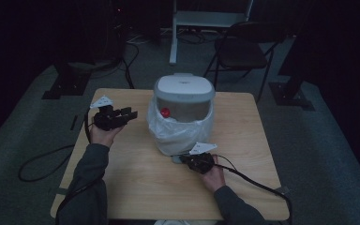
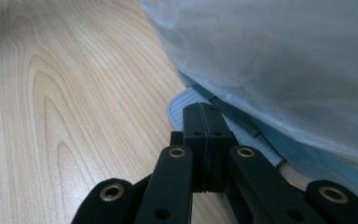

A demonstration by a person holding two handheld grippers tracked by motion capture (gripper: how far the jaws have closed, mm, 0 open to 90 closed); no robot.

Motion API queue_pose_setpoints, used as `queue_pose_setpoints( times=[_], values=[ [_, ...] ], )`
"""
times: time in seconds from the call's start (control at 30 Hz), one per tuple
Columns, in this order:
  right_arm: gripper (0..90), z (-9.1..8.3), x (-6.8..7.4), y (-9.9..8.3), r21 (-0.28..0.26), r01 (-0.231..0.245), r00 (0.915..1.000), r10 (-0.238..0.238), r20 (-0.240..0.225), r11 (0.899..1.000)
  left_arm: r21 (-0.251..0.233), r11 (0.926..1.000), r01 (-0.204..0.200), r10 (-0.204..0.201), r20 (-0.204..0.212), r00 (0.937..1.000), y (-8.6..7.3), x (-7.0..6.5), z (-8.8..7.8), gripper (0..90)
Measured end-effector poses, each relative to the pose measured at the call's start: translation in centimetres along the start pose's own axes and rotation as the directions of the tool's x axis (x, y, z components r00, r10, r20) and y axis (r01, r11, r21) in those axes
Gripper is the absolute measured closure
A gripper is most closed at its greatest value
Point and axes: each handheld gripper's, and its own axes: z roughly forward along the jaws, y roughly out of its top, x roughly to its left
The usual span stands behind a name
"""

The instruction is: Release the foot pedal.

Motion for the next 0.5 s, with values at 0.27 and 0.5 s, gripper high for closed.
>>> queue_pose_setpoints(
  times=[0.27, 0.5],
  values=[
    [90.0, -1.3, 0.1, 0.4, 0.019, 0.051, 0.9970, -0.052, 0.057, 0.999, 0.009, 0.9999, 0.007, -0.007, -0.013, 0.9999, -0.7, 0.1, 0.3, 56.9],
    [90.0, -4.6, -2.2, -0.5, 0.021, 0.034, 0.9929, -0.036, 0.113, 0.999, 0.036, 0.9988, 0.034, -0.032, -0.051, 0.9982, -2.7, 1.0, -0.1, 56.8]
  ],
)
